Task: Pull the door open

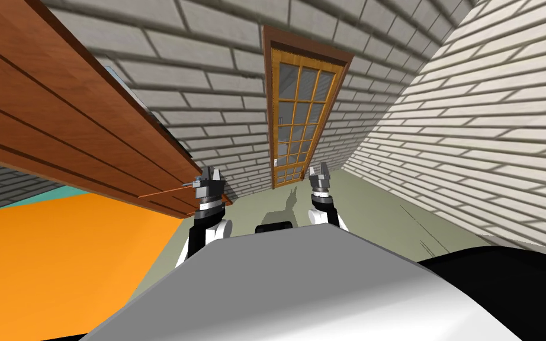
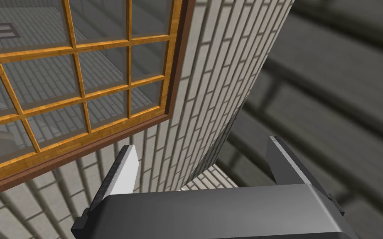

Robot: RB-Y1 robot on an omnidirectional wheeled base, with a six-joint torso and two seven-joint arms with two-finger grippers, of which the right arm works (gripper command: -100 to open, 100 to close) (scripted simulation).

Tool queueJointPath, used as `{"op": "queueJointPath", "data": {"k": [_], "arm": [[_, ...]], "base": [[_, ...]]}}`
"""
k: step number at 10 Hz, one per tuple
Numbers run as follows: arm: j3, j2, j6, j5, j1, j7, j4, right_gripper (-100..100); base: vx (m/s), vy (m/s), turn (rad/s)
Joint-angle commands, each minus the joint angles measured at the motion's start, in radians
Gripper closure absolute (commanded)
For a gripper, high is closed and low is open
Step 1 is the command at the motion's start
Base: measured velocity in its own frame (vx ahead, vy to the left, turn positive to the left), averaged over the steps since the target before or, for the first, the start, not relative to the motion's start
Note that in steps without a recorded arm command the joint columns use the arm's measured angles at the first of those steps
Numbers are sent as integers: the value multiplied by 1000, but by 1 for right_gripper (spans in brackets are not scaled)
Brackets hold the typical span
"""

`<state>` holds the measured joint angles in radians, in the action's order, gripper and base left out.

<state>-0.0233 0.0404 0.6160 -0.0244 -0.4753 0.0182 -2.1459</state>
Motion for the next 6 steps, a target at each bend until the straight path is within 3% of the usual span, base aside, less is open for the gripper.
{"op": "queueJointPath", "data": {"k": [1, 6], "arm": [[3, 10, 11, 3, 5, 26, 29, -100], [-1, 36, 41, 19, 19, 122, 126, -100]], "base": [[103, 26, 4], [115, 39, 5]]}}
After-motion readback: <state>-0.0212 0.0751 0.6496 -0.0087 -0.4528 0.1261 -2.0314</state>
